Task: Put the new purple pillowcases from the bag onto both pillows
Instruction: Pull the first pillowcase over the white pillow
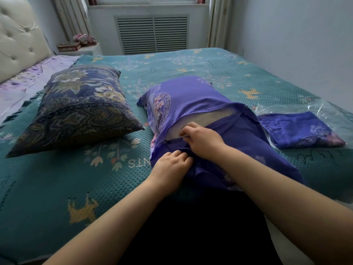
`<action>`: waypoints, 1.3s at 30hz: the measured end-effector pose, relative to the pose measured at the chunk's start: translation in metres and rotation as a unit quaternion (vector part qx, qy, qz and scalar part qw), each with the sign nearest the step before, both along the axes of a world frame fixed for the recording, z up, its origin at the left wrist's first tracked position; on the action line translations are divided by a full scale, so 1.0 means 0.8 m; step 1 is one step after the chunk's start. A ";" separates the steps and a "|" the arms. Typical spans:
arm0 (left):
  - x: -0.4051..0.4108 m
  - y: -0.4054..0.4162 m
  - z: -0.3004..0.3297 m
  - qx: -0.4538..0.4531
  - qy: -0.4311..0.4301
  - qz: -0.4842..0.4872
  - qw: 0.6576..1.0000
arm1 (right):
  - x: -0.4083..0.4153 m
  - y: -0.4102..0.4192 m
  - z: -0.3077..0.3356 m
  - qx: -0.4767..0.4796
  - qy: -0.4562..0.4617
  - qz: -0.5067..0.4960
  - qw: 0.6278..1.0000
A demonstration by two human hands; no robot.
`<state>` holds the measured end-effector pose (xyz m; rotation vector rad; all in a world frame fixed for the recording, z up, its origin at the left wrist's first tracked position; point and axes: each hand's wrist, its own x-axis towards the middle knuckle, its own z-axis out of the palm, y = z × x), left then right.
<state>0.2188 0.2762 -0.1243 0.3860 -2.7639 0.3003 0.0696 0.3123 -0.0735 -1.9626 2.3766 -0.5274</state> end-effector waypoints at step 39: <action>0.029 -0.056 0.023 0.285 -0.080 0.148 0.944 | -0.068 -0.039 0.037 0.024 0.079 -0.106 0.991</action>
